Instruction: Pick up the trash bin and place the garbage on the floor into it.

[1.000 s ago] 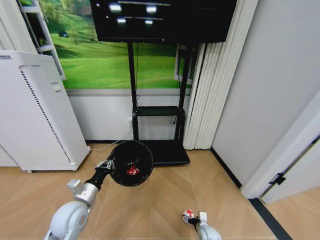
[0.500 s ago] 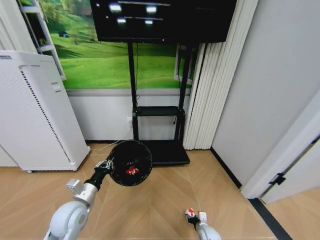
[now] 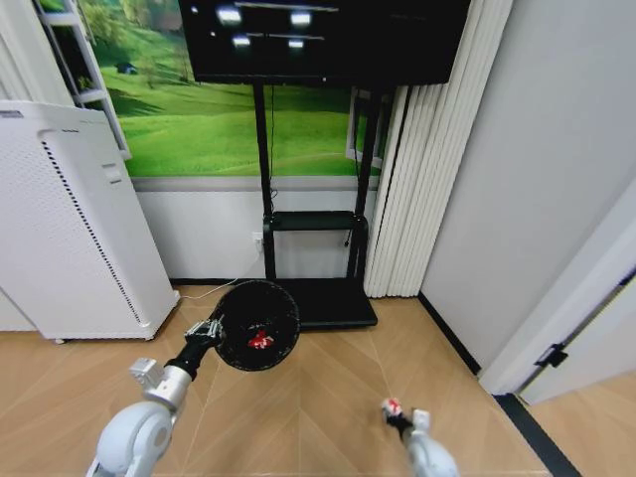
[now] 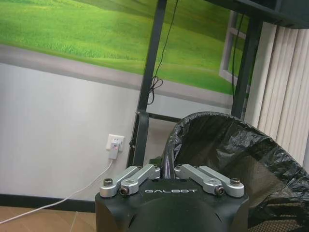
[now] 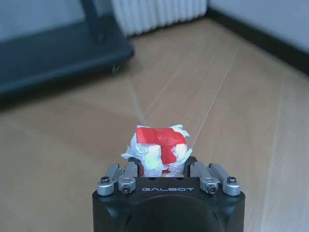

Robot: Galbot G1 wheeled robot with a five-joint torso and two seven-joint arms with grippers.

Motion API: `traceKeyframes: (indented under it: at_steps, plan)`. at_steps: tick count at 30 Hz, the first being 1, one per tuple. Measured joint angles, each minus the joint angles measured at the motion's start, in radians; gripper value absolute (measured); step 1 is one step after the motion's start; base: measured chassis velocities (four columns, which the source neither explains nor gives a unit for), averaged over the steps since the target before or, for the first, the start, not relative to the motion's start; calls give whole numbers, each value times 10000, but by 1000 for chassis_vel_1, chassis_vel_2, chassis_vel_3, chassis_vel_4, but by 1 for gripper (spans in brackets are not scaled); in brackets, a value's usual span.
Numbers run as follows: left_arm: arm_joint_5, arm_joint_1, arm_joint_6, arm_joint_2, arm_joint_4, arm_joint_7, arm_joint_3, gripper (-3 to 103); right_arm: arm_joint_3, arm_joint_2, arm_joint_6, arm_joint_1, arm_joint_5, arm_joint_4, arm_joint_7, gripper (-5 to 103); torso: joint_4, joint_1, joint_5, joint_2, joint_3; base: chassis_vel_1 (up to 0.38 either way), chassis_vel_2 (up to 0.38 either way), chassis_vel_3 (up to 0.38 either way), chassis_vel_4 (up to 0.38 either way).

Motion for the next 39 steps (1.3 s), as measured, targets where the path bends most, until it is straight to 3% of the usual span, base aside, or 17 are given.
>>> traceKeyframes:
  at_steps: [4,7,15,21,23,26,29,33,37,39]
  plan:
    - [-37,-189,-13,-46,349,58,99,7,1067,-101,-94,223,267,677,-21,42,0,0,1,0,0,0,0,0,0]
    - [-28,-401,-61,9,732,139,264,7,1920,-207,242,210,534,1343,-474,42,0,1,6,0,0,0,0,0,0]
    - [-285,-1226,8,302,1354,186,1303,7,2688,-364,241,-378,1243,4042,-1408,42,-3,1,0,0,0,0,0,0,0]
    - [-190,-1559,12,305,1633,184,1807,7,2134,-623,133,-824,1581,5985,-2170,42,-1,0,-3,0,0,0,0,0,0]
    - [-145,-1684,30,302,1692,175,2055,7,1580,-802,99,-866,1612,6841,-2808,42,-1,0,-1,0,0,0,0,0,0]
    - [-126,-1695,36,322,1700,162,2120,7,1358,-997,74,-778,1658,7083,-3131,42,-1,0,1,0,0,0,0,0,0]
    - [-123,-1640,39,325,1683,162,2162,7,845,-2176,62,-548,1873,7213,-4284,42,-1,0,1,0,0,0,0,0,0]
    - [-135,-1571,40,275,1615,166,2210,7,349,-3011,51,-314,1601,7005,-5075,42,1,0,3,0,0,0,0,0,0]
    - [-151,-1566,39,268,1595,170,2241,7,108,-3348,44,-277,1528,6992,-5488,42,0,0,1,0,0,0,0,0,0]
    - [-151,-1592,39,275,1588,171,2295,7,-239,-3723,80,-277,1192,7010,-6118,42,-1,1,1,0,0,0,0,0,0]
